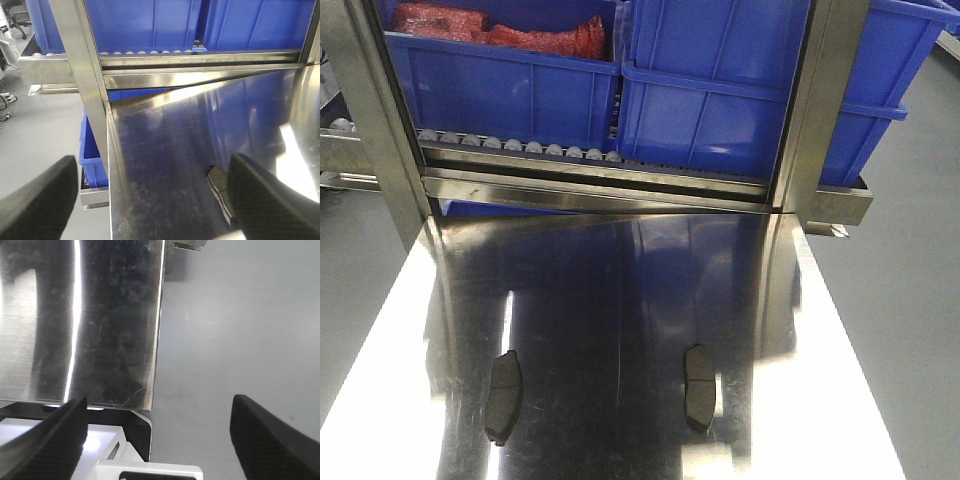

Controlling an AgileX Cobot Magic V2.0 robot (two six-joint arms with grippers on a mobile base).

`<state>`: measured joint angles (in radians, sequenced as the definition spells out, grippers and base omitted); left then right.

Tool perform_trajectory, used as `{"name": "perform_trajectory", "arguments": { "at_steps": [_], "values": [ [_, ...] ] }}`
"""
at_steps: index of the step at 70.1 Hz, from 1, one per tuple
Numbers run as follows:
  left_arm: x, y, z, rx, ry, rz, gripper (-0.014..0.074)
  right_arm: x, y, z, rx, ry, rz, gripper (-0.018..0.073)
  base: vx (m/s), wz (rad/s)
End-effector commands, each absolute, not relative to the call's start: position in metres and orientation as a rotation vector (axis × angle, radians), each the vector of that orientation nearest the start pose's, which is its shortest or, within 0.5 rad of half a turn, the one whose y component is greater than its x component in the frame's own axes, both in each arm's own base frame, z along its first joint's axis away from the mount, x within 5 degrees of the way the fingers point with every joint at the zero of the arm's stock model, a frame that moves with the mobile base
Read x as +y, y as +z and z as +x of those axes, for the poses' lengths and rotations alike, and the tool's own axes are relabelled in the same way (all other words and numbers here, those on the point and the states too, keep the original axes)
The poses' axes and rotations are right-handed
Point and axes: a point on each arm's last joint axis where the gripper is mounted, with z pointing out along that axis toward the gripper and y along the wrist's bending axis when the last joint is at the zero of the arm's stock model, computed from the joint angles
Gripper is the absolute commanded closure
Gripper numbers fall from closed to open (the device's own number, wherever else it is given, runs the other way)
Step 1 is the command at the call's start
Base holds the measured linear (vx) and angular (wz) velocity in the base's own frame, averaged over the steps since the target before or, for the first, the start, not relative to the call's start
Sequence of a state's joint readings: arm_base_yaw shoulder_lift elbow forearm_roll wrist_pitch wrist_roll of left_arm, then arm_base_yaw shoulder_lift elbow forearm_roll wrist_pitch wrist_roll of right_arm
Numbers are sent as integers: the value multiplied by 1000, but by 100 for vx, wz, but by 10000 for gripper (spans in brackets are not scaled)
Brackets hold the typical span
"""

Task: Move and align brake pads A on conveyor
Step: 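Drive up to the table facing the two brake pads, then lower the open left gripper over the nearer-left brake pad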

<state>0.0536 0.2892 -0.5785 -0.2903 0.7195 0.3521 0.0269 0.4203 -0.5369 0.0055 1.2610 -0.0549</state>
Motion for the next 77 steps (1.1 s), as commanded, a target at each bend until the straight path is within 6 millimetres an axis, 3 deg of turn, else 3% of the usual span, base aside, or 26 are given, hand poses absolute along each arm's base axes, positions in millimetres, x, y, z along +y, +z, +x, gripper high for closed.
{"name": "perform_trajectory", "arguments": {
  "at_steps": [1,35,44,57,77],
  "values": [
    [-14,338,53,1792,-58,178,11,1,273,44,2627,-14,-113,-6,0,0],
    [-14,341,54,1760,-60,164,11,1,273,44,2627,-14,-113,-6,0,0],
    [-13,340,61,1789,-101,112,11,1,273,44,2627,-14,-113,-6,0,0],
    [-14,335,97,1995,-208,31,11,1,273,44,2627,-14,-113,-6,0,0],
    [-18,336,176,2360,-381,-46,11,1,273,44,2627,-14,-113,-6,0,0]
  ]
}}
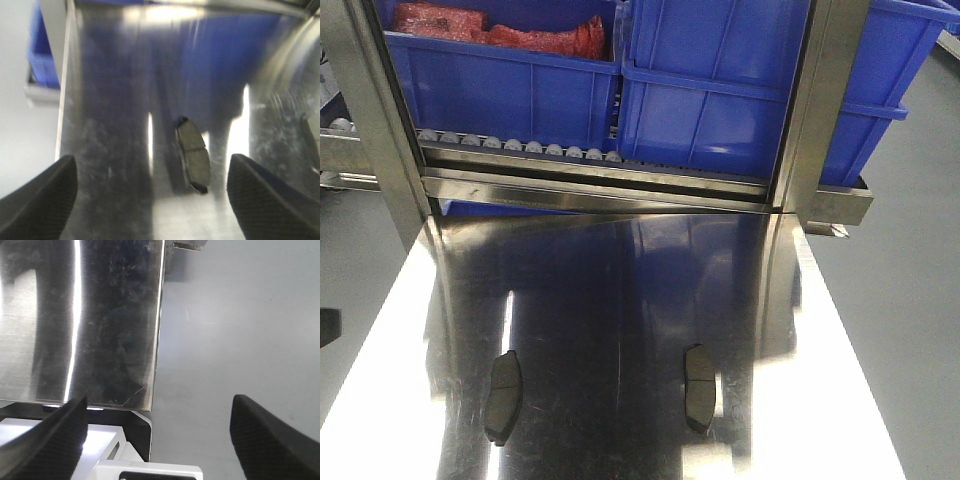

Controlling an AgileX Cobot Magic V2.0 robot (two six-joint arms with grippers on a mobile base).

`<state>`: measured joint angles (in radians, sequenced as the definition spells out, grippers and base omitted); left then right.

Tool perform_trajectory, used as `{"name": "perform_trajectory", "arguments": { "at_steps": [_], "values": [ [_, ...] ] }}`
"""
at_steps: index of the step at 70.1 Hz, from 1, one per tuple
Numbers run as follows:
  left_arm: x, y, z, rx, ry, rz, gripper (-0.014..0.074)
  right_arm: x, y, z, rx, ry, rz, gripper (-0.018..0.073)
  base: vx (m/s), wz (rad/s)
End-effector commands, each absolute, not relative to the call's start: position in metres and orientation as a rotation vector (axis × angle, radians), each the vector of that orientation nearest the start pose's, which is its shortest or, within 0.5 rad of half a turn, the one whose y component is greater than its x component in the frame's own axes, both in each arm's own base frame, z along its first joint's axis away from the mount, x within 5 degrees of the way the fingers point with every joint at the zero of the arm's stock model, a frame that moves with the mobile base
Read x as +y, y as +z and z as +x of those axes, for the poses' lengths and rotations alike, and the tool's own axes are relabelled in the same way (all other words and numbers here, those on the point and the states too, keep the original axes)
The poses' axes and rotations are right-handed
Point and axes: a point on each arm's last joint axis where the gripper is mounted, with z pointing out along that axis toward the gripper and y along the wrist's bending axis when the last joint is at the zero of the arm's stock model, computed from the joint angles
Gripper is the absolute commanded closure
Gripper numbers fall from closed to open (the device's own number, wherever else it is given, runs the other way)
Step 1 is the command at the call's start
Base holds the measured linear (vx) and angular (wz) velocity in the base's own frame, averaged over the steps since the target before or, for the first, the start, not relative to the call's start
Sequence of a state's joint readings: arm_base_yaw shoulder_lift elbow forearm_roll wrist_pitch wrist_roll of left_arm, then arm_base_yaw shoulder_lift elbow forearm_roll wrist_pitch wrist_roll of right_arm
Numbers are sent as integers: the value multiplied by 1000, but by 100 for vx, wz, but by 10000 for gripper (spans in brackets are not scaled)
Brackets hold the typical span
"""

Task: Move and align brake pads A on conveyor
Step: 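Lower the open left gripper over the nearer-left brake pad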

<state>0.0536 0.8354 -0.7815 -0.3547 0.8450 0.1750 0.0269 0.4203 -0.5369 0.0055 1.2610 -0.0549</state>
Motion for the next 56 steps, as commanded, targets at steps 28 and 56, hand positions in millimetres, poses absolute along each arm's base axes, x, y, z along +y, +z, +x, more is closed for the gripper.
{"name": "perform_trajectory", "arguments": {
  "at_steps": [28,56],
  "values": [
    [-70,306,262,2683,-391,6,11,1,273,44,2627,-14,-113,-6,0,0],
    [-147,255,308,3011,-203,-30,11,1,273,44,2627,-14,-113,-6,0,0]
  ]
}}
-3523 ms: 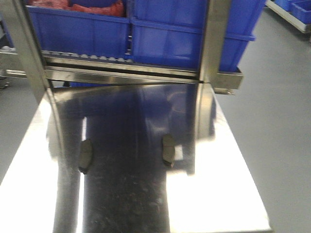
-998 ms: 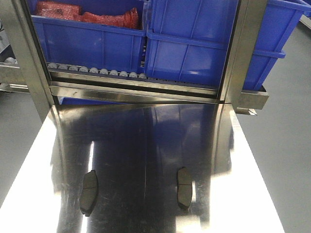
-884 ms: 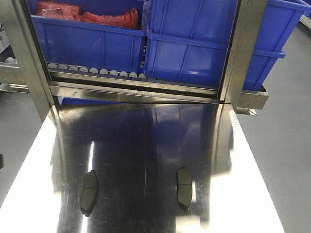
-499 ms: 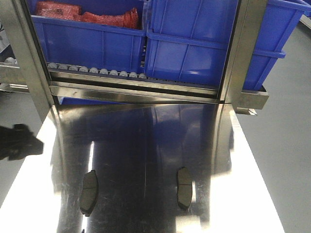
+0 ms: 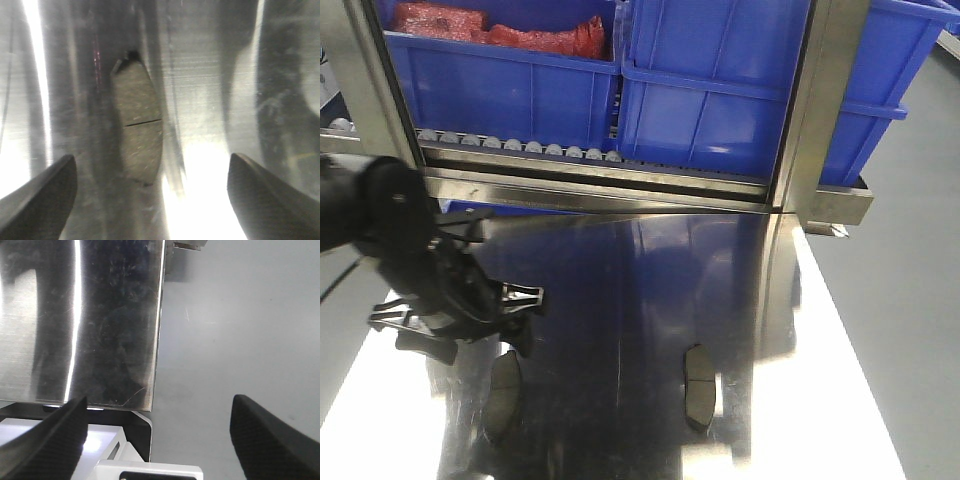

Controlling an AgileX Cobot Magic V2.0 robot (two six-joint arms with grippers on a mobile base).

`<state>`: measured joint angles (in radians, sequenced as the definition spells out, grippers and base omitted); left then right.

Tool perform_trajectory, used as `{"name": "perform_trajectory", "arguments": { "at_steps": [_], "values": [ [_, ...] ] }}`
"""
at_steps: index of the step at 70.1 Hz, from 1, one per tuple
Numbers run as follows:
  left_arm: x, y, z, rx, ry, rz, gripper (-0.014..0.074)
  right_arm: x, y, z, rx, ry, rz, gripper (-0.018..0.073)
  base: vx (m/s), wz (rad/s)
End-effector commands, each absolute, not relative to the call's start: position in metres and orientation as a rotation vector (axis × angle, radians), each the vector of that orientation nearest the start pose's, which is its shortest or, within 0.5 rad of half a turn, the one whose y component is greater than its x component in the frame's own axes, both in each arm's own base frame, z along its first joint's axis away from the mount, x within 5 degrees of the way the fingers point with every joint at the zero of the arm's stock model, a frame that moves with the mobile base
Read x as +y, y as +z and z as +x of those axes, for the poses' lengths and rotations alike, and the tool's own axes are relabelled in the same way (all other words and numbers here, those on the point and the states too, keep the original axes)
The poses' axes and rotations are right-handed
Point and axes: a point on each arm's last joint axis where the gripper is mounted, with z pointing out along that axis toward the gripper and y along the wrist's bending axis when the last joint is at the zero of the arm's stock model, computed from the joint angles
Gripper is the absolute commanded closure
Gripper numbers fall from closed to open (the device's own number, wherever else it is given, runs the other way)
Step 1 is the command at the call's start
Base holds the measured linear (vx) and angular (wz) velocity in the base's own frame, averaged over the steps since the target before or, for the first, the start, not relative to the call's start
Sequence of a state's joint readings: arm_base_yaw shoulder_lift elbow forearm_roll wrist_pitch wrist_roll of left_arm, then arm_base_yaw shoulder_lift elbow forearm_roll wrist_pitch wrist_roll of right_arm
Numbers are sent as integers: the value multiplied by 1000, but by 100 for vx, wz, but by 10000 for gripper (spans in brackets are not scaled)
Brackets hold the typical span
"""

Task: Move and align brake pads A on conveyor
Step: 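Lower the open left gripper over the nearer-left brake pad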

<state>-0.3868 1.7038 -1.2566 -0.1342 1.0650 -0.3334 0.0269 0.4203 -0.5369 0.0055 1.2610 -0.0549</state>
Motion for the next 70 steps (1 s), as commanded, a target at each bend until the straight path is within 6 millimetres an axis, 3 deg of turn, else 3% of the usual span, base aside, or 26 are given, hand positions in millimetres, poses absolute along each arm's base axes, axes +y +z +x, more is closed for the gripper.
{"name": "perform_trajectory", "arguments": {
  "at_steps": [1,11,23,50,70],
  "values": [
    [-147,255,309,3015,-185,-24,11,1,273,44,2627,-14,-113,-6,0,0],
    [-164,246,317,3060,-97,-25,11,1,273,44,2627,-14,-113,-6,0,0],
    [-171,238,320,3071,-131,-83,11,1,273,44,2627,-14,-113,-6,0,0],
    [-159,227,316,3104,-29,-153,11,1,273,44,2627,-14,-113,-6,0,0],
    [-163,207,312,3084,-145,-200,11,1,273,44,2627,-14,-113,-6,0,0]
  ]
}}
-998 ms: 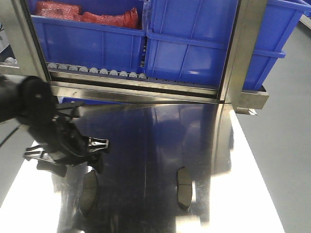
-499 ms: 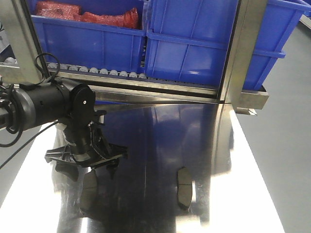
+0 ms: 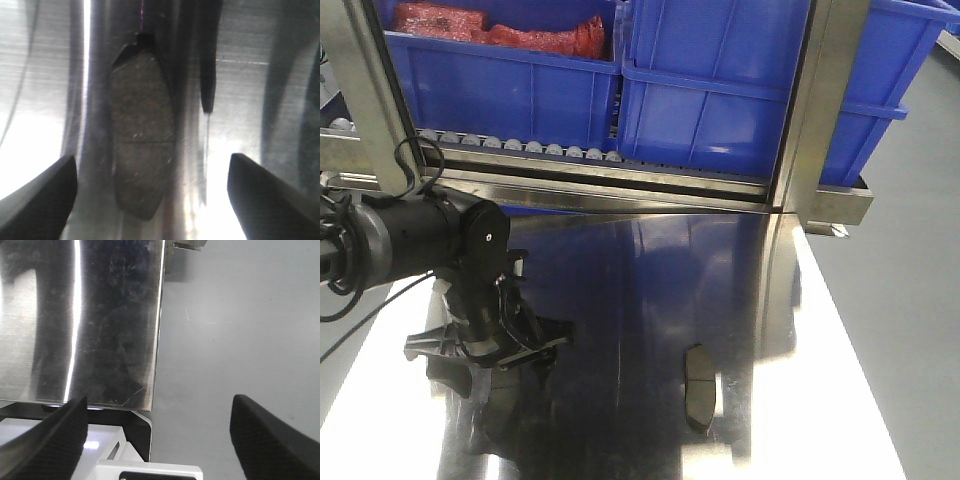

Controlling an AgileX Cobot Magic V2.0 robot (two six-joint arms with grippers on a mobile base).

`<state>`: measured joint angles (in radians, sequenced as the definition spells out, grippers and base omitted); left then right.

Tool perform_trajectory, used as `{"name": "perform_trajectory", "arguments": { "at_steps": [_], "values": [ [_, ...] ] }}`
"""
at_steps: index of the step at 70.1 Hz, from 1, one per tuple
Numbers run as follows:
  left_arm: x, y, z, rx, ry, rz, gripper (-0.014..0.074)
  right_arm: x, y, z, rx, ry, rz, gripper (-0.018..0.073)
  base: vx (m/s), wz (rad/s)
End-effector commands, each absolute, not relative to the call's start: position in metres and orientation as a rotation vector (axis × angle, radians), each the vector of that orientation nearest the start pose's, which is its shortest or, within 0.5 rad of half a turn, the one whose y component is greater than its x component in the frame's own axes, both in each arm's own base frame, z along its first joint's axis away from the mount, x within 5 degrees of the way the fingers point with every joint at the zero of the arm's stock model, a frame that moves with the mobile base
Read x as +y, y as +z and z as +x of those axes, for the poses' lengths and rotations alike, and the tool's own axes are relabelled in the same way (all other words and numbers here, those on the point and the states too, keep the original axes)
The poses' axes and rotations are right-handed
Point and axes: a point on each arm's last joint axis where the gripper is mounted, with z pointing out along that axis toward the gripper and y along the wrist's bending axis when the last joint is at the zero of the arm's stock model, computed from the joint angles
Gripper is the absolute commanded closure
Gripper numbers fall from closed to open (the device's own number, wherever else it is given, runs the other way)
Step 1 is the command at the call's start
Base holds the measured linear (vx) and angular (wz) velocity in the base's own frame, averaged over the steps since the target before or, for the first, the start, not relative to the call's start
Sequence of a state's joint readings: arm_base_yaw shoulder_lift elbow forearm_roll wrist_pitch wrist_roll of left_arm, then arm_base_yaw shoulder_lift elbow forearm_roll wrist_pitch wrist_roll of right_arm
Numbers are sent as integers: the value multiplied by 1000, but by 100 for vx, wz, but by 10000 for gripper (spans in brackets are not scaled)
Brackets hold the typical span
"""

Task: Move and align brake pads A on conveyor
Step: 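Lower the open left gripper over the nearer-left brake pad, then close the left gripper on the brake pad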

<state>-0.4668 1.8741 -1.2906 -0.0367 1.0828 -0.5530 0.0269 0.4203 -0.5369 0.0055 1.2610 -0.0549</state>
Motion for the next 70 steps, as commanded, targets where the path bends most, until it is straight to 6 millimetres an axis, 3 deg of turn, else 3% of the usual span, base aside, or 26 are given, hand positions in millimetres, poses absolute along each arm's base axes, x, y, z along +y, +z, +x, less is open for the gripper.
{"name": "perform_trajectory", "arguments": {
  "at_steps": [1,32,70],
  "values": [
    [-163,206,312,3083,-147,-201,11,1,273,44,2627,-14,-113,-6,0,0],
    [-146,201,319,3057,-137,-266,11,1,273,44,2627,-14,-113,-6,0,0],
    [-161,183,317,3108,-105,-164,11,1,273,44,2627,-14,-113,-6,0,0]
  ]
}}
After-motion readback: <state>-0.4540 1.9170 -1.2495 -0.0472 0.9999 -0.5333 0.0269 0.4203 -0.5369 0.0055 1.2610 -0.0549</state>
